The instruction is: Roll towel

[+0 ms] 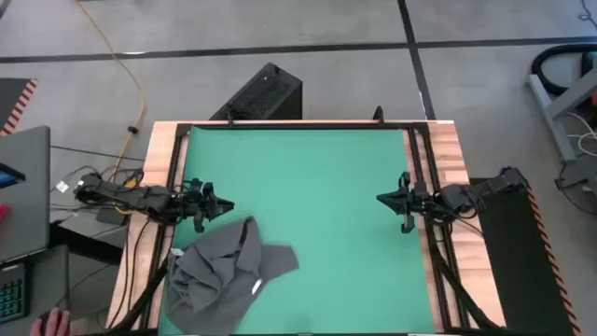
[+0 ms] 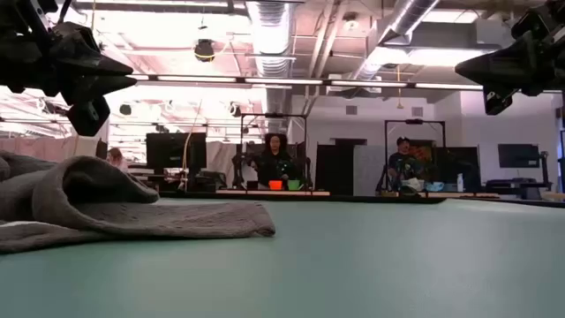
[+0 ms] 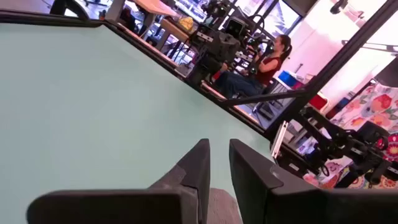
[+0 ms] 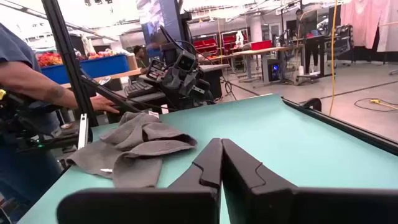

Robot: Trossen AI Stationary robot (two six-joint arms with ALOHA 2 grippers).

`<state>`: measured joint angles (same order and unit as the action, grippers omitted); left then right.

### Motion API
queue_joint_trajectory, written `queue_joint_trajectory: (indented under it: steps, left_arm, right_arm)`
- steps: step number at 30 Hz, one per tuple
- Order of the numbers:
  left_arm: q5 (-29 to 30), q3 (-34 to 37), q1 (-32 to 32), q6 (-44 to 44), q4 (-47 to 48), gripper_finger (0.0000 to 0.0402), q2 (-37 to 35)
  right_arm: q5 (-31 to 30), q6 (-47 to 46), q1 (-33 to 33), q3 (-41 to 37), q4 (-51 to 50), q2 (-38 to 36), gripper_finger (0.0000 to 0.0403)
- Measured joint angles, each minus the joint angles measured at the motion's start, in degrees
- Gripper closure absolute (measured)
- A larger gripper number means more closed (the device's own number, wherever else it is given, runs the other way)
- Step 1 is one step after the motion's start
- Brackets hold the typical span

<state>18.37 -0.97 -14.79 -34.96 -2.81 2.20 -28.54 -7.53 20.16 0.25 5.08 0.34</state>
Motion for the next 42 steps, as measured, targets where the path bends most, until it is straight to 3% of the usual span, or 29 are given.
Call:
queue_joint_trajectory:
  steps: [42]
  left_arm:
    - [-1.49, -0.11, -0.02, 1.51, 0.57, 0.0352, 3.44]
  right_arm:
    - [-0.02, 0.01, 0.0, 0.01, -0.03, 0.02, 0.0372]
